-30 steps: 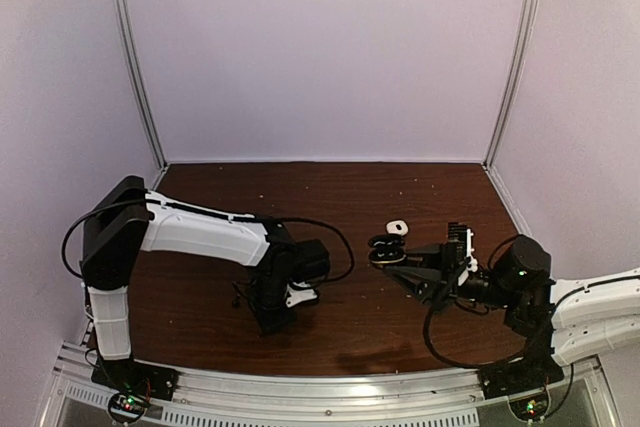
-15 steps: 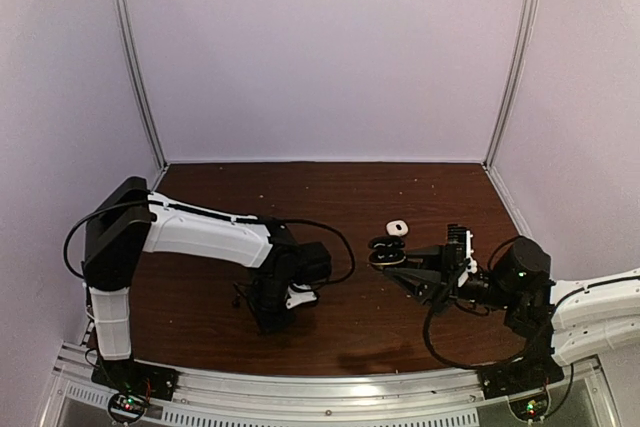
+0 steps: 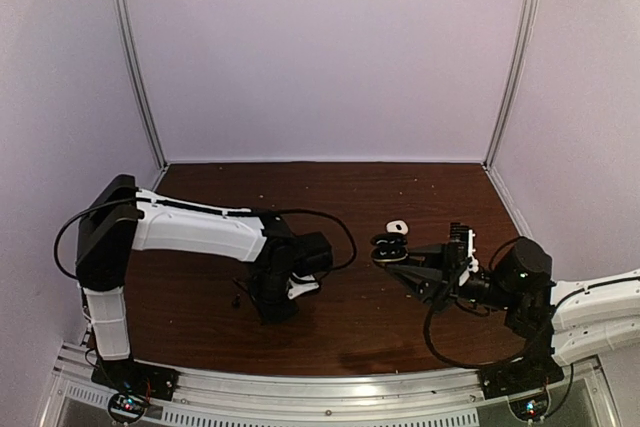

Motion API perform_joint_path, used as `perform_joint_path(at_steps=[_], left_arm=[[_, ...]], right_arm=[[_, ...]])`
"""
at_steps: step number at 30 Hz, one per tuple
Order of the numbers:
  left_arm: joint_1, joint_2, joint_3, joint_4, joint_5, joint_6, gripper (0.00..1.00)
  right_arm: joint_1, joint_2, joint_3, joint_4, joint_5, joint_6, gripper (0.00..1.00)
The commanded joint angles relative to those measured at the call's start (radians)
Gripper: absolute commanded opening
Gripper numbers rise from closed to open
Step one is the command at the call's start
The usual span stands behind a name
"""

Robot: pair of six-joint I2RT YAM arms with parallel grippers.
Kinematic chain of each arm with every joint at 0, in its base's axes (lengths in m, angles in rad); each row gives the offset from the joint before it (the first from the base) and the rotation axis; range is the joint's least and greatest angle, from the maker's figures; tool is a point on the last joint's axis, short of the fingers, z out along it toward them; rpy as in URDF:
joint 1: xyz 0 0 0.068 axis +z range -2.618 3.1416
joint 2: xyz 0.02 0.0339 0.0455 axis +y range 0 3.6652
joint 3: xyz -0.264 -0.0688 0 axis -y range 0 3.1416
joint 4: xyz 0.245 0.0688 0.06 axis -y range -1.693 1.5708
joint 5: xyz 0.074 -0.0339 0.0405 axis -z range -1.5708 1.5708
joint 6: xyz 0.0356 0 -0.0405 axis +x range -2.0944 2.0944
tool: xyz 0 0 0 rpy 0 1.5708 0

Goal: Insert the wireless bluetooth earbuds into the charging case
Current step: Pick up the left earbud from the center of the board, then insert the left earbud into the left side groove of the charging case.

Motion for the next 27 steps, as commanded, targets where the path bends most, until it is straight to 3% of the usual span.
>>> perform_joint_path(at_steps=[1,14,21,27], left_arm=[[0.021,-0.096,0.035,0.074,-0.014,-0.034,0.1],[0.059,-0.456,-0.028,0.479,-0.099,-0.086,0.11],[0.059,-0.695,-0.225,0.822,-0.021,-0.063,0.09],[0.052,-0.806,-0.326,1.016,0.097,0.0,0.08]], right_arm=[[-0.007,-0.001,-0.024,0.068,0.028,-0.007,0.01],[-0.005,0.064,-0.048,0.156,0.064,-0.226,0.0],[-0.003,0.125,-0.079,0.288,0.112,-0.327,0.0],[-0.004,0.214,-0.03,0.34,0.061,-0.283,0.0]])
